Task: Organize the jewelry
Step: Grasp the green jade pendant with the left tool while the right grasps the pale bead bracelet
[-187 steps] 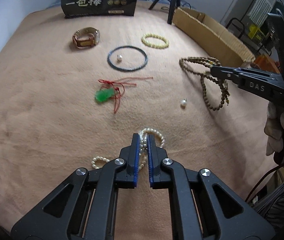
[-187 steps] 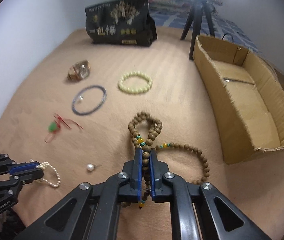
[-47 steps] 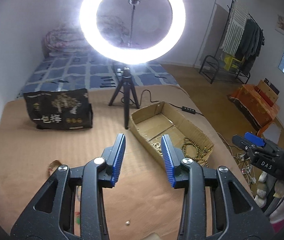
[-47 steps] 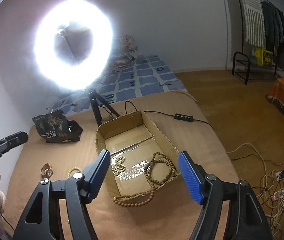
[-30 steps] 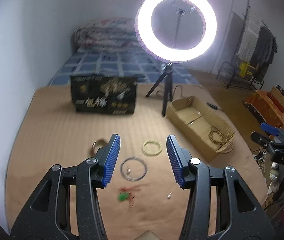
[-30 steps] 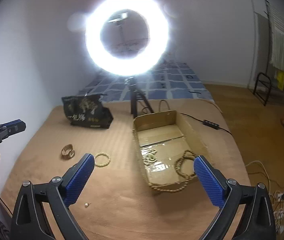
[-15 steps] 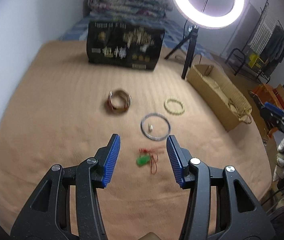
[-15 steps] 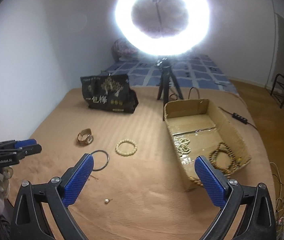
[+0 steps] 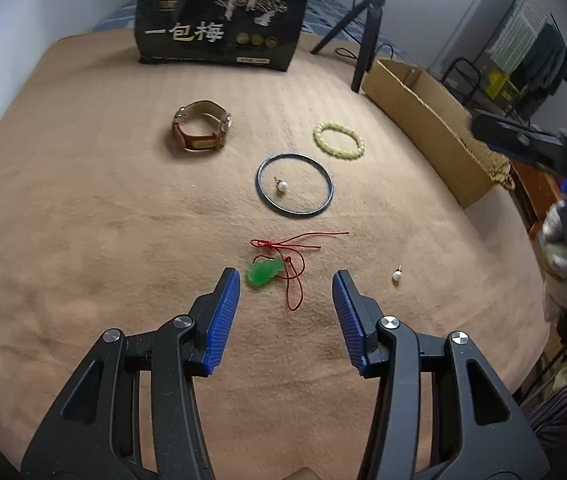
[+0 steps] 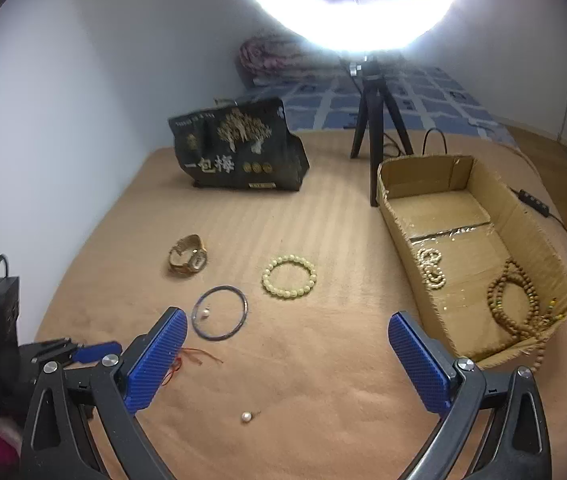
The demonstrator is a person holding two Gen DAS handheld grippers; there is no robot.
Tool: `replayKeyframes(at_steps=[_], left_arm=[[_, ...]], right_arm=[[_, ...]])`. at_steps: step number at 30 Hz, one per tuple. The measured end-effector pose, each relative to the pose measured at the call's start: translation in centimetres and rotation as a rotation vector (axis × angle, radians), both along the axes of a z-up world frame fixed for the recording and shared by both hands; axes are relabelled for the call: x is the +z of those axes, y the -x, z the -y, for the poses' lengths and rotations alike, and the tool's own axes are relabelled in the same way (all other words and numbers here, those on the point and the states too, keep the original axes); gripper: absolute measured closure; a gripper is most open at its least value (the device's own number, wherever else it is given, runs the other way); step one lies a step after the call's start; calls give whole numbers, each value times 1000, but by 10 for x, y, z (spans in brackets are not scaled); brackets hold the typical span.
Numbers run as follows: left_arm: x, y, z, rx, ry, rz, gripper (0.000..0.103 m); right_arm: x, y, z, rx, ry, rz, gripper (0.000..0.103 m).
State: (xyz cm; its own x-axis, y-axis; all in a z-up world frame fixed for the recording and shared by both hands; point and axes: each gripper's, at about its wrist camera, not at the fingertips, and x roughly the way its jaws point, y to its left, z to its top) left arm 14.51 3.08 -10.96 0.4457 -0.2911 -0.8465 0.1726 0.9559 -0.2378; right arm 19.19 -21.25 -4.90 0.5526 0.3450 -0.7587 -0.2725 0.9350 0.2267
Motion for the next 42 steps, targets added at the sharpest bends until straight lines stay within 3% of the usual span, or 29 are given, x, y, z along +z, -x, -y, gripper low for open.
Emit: replayKeyframes(at_steps=[4, 9, 11, 22, 29, 36, 39, 41, 42], left_arm=[[-11, -4, 6, -22, -34, 0, 54], [-30, -10, 14, -48, -68, -25, 54], [-35, -14, 15, -49, -71, -32, 54], [-48, -27, 16, -35, -67, -50, 54], [-51, -27, 19, -40, -120, -35, 73], [-51, -28, 16, -34, -110, -42, 74], [-51, -27, 16, -32, -110, -42, 74], [-51, -28, 16, -30, -111, -42, 74], [-51, -28, 16, -30, -116, -41, 74]], right_arm=[[-17, -21, -8, -18, -4, -37, 3], [-43, -46, -8, -70, -19, -110, 14], [-52, -53, -8, -83, -23, -130, 21], [-86, -83, -17, -108, -15, -182, 34], [-96, -96, -21, -120, -31, -206, 44], [-109, -103, -35, -96, 69, -220, 55], [-109, -102, -39, -91, 131, -198, 73], [-109, -101, -37, -85, 112, -195, 92], [-110, -101, -36, -83, 99, -197, 95]])
